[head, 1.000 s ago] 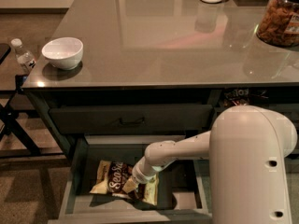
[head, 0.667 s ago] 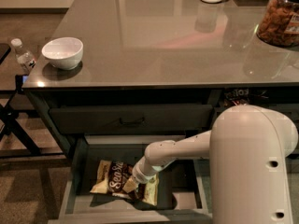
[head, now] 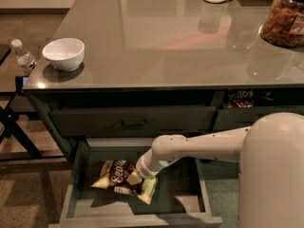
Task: Pick brown chip bag from middle drawer and place on counter
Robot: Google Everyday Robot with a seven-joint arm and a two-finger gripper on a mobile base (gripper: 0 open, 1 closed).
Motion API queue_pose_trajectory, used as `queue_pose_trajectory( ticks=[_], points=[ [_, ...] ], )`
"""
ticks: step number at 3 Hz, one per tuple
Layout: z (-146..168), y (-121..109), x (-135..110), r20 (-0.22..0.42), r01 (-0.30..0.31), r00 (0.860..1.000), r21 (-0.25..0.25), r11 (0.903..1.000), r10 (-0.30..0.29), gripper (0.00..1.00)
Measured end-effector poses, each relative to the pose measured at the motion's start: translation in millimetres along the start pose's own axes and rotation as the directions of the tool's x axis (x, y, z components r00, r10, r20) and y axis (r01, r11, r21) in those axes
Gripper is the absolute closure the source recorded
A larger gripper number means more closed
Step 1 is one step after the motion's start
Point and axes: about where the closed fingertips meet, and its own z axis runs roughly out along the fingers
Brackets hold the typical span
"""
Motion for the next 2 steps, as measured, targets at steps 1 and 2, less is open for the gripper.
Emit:
queue_pose_trajectory(
  ticks=[1, 2],
  points=[
    [-30.6, 4.9, -6.3, 0.014, -0.013, 1.000, 0.001, 0.9999, 0.013, 1.00],
    [-69.1, 9.7, 2.8, 0.040, -0.054, 0.998, 0.029, 0.9981, 0.053, 1.00]
  ],
)
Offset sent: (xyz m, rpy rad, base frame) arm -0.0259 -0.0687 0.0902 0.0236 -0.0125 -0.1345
